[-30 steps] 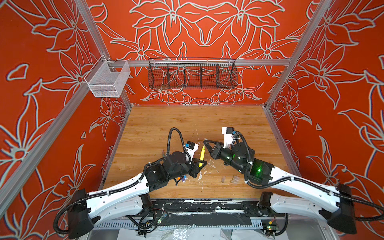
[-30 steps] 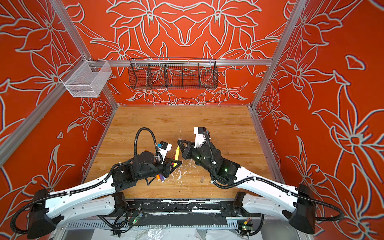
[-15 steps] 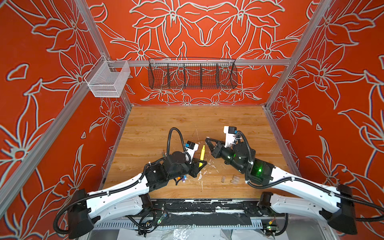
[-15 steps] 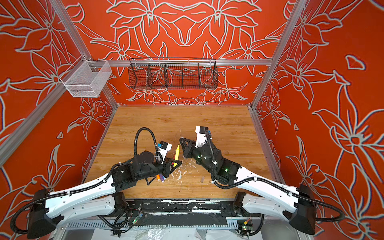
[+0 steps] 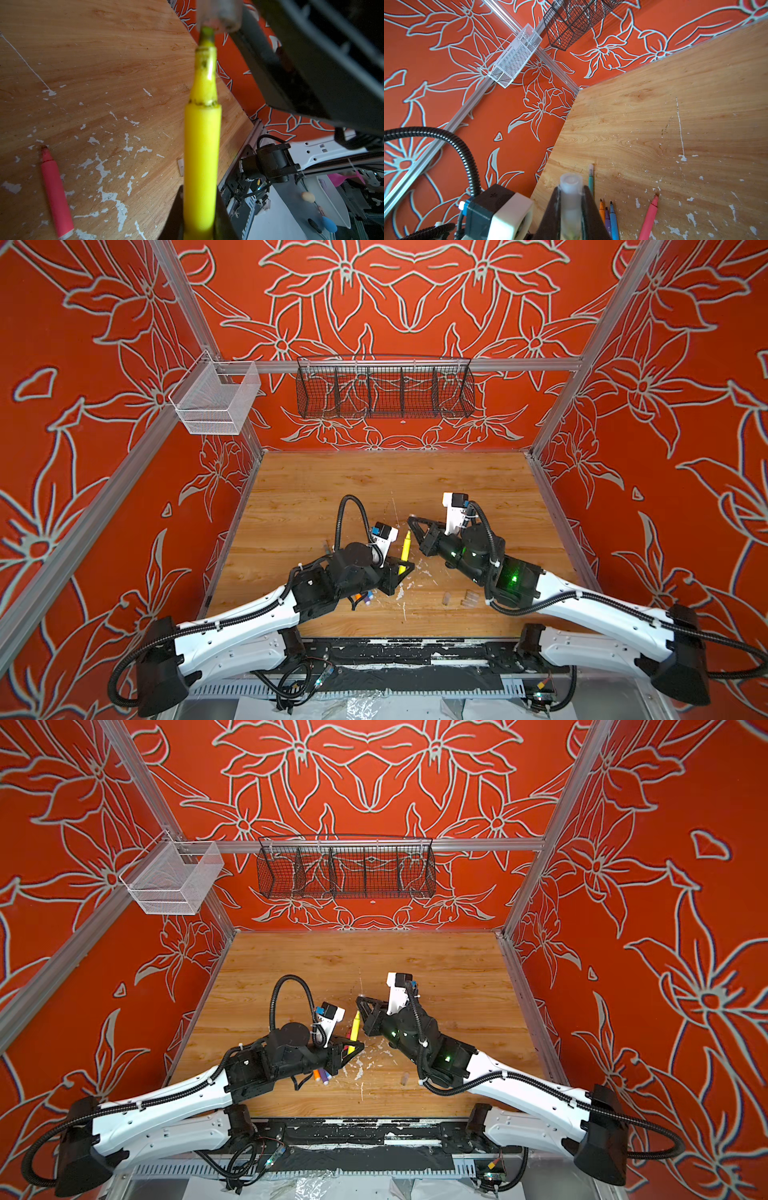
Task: Insert the pens into the pen caps
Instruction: 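Align the cap over the yellow marker tip held by the left gripper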
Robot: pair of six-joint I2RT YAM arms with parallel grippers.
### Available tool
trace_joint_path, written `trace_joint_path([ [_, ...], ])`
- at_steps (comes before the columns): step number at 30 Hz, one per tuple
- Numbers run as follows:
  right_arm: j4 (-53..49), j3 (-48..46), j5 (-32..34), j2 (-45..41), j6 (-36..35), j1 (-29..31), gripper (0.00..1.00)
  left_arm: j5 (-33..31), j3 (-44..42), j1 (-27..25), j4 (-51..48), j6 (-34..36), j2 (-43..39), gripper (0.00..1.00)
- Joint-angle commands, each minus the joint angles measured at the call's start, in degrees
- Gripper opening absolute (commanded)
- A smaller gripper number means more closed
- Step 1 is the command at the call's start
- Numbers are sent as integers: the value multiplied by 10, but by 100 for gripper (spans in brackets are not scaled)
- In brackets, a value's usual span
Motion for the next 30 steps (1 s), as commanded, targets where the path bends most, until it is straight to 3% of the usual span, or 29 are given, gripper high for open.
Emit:
trace_joint_path([
  [1, 21, -12, -16, -4, 12, 6, 0, -10, 17, -4, 15, 0, 5, 0],
  [26, 10, -68, -29, -27, 21, 39, 0, -23, 50, 0, 37, 20, 5, 0],
  [30, 11, -66, -45, -30, 3, 63, 0, 19, 50, 33, 60, 2, 28, 0],
])
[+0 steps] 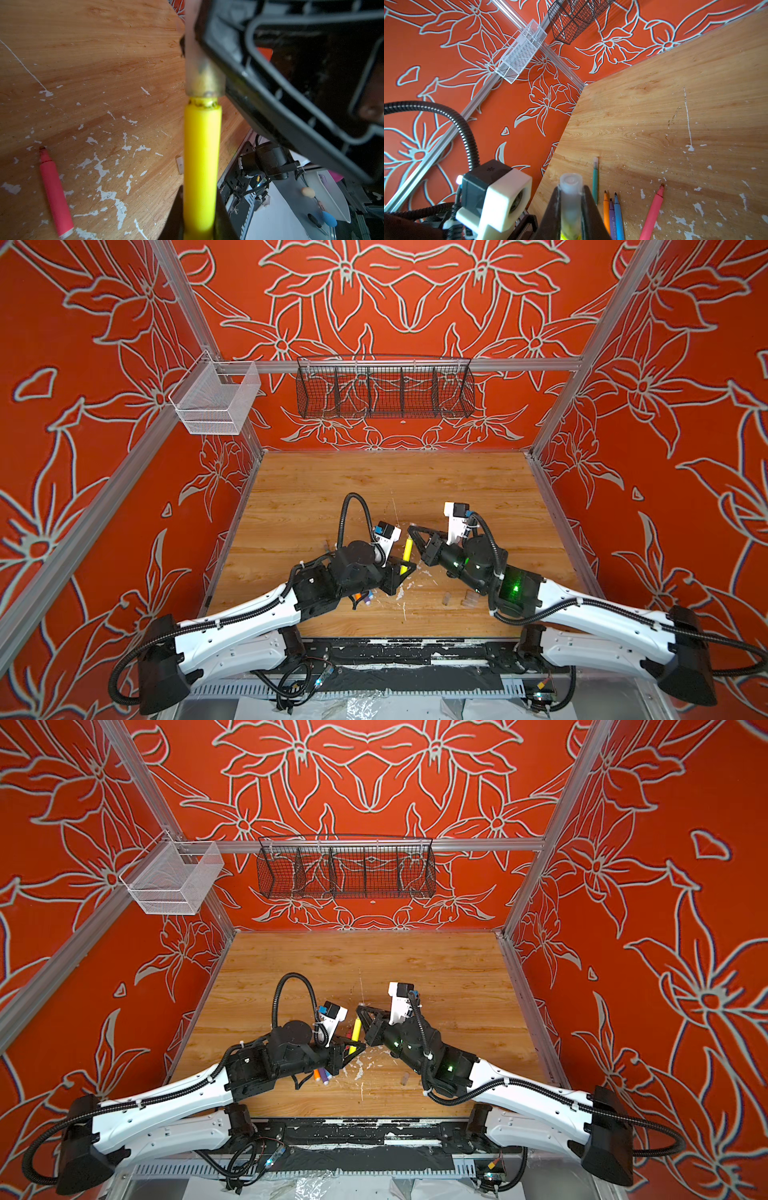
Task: Insert the pens into the pen caps
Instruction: 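Align the cap over the yellow marker tip held by the left gripper, then push the cap down onto the yellow marker tip with the right gripper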
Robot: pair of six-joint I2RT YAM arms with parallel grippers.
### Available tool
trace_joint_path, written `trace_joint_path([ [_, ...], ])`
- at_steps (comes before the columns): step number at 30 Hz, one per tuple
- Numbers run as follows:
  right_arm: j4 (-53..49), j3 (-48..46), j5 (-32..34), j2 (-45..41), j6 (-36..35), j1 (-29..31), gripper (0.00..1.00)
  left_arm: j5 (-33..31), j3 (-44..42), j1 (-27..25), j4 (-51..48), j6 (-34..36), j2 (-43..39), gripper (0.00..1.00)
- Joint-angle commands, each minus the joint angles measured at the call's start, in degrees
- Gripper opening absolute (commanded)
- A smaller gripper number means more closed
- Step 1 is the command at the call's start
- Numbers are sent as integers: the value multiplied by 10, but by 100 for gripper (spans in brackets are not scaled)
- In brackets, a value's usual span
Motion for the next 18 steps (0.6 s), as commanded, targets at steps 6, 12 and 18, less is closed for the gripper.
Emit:
trace_joint_path([
  [6, -9, -21, -73, 6, -35, 42, 0, 46, 29, 48, 66, -12, 24, 0],
  [12, 6, -23, -82, 18, -47, 53, 0, 44, 16, 61, 64, -10, 14, 0],
  [18, -21, -1, -80, 16, -65, 62, 9, 38, 9, 62, 63, 2, -22, 0],
])
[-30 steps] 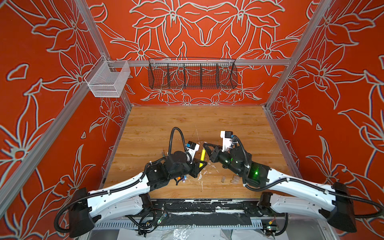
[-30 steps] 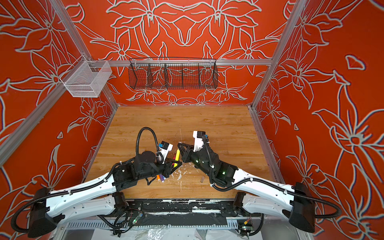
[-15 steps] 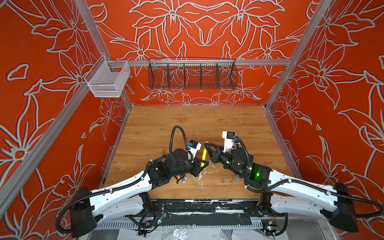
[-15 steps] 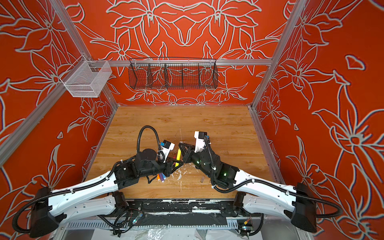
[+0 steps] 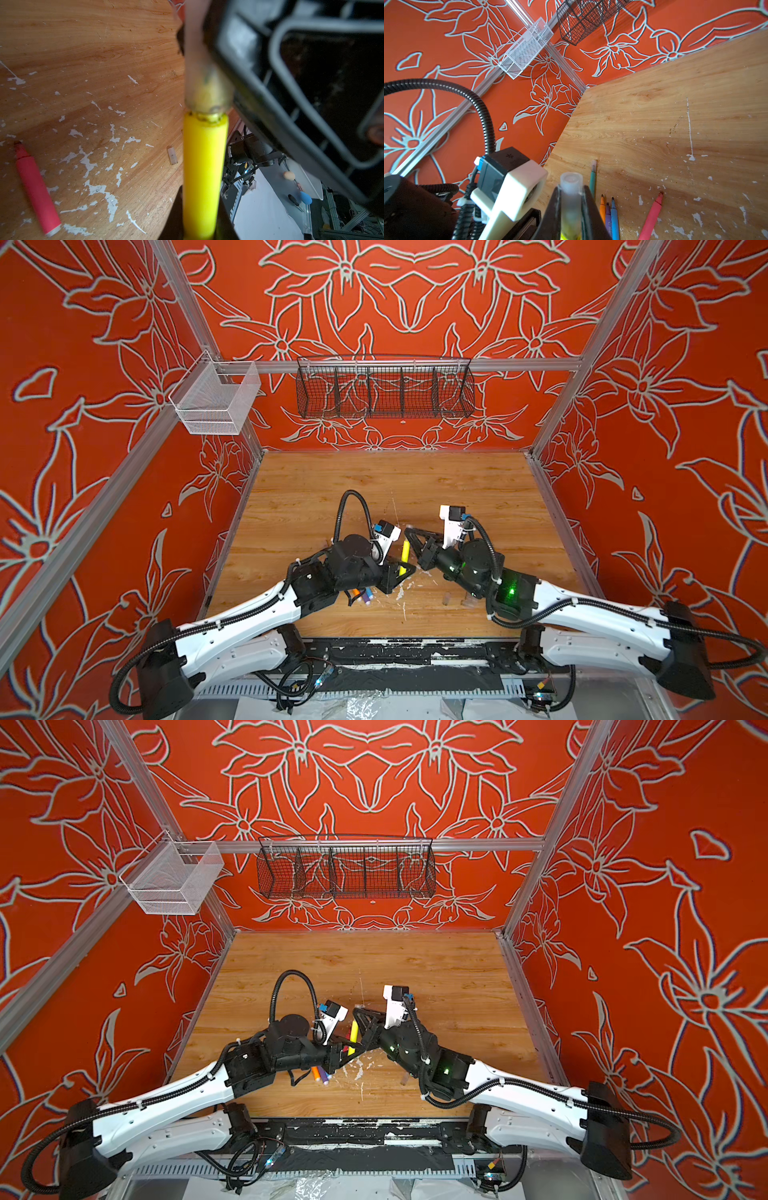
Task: Insert the pens into the pen caps
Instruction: 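Push the cap down onto the yellow marker tip with the right gripper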
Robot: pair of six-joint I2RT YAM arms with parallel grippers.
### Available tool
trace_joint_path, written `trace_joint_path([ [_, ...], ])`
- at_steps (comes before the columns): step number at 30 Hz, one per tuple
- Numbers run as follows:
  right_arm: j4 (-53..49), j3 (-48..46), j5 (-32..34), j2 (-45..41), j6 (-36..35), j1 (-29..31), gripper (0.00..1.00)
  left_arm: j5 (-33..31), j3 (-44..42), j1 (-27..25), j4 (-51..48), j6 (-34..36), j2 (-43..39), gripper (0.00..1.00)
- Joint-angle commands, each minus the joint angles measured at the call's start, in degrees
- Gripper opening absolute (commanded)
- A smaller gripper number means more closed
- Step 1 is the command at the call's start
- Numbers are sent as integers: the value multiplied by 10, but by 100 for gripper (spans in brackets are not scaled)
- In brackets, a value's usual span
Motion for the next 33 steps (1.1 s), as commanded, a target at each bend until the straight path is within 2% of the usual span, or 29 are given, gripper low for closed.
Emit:
trace_joint_path([
  [1, -57, 6, -97, 2, -18, 37, 12, -50, 10, 22, 74, 1, -15, 0],
  [7, -115, 25, -58, -31, -30, 37, 44, -49, 5, 22, 68, 6, -20, 0],
  [14, -182, 65, -10, -99, -80, 35, 60, -28, -3, 22, 62, 26, -35, 0],
  [20, -198, 111, -2, -104, -102, 19, 62, 4, -11, 21, 69, 46, -36, 0],
  [28, -207, 179, -41, -19, -80, -33, 60, 18, -18, 21, 78, 53, -35, 0],
  [33, -207, 203, -67, 29, -64, -63, 55, 22, -18, 21, 78, 56, -33, 0],
])
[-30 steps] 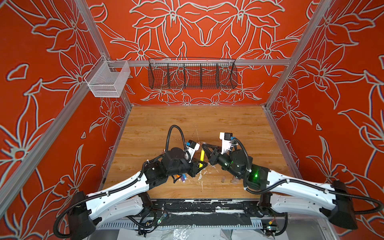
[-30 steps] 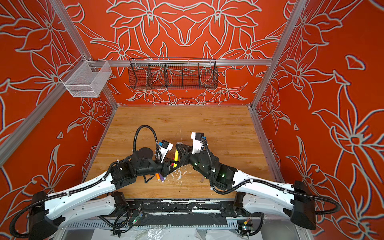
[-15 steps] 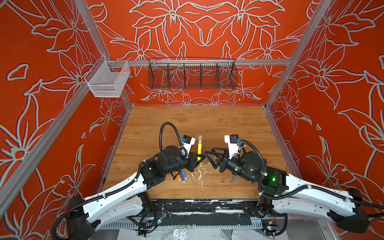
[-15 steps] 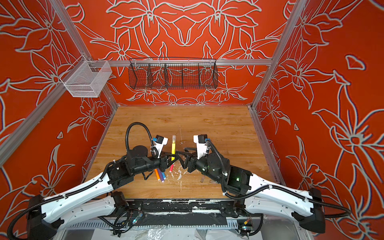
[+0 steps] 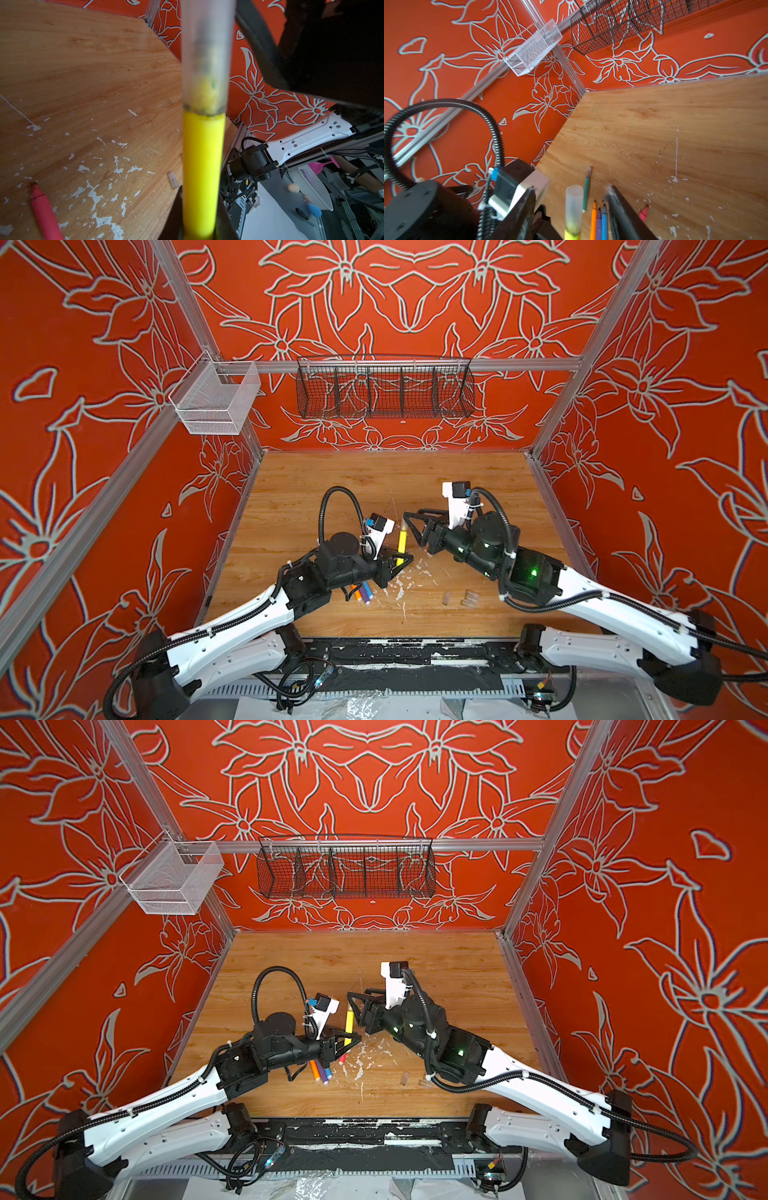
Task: Insert the pens into the pen caps
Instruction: 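Push the cap down onto the yellow marker tip with the right gripper, then open and withdraw the right gripper while the left gripper lowers the capped marker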
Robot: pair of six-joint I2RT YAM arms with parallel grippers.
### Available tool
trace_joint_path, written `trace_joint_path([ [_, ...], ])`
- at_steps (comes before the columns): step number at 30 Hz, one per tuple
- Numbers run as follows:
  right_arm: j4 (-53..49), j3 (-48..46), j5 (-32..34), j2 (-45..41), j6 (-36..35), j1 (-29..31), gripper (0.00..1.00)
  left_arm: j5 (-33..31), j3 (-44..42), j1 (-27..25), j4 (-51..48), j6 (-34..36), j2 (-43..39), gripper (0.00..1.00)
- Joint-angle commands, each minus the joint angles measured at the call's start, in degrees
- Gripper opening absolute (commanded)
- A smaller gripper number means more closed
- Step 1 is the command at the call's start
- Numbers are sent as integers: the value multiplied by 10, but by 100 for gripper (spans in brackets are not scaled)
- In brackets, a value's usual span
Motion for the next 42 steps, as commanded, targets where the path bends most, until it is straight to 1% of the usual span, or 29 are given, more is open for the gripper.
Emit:
trace_joint_path([
  [1, -9, 30, -30, 22, 14, -13, 54, 11, -4, 1, 18, 13, -3, 0],
  [6, -7, 42, -43, 47, 17, -14, 44, 8, -4, 1, 17, 15, -2, 0],
  [12, -3, 39, -59, 62, 27, -15, 27, 7, 2, 1, 16, 20, 5, 0],
  [16, 9, 10, -77, 63, 43, -14, 0, -6, 18, 1, 6, 28, 15, 0],
  [20, 36, -38, -104, 50, 60, -10, 0, -43, 46, 6, -8, 43, 34, 0],
  [23, 54, -78, -93, 30, 58, 14, 0, -53, 75, 33, -15, 49, 43, 0],
  [26, 65, -107, -65, 20, 54, 50, 0, -33, 96, 81, 4, 41, 64, 0],
  [29, 78, -129, -72, 21, 63, 62, 0, 5, 119, 123, 28, 28, 77, 0],
  [35, 122, -161, -81, 30, 82, 90, 0, 17, 146, 173, 73, -3, 106, 0],
  [37, 137, -166, -83, 36, 88, 96, 0, -1, 156, 176, 77, 1, 113, 0],
  [40, 152, -167, -88, 45, 94, 101, 0, -46, 163, 176, 76, 23, 116, 0],
  [42, 132, -160, -76, 42, 93, 100, 0, -67, 162, 176, 72, 38, 113, 0],
])
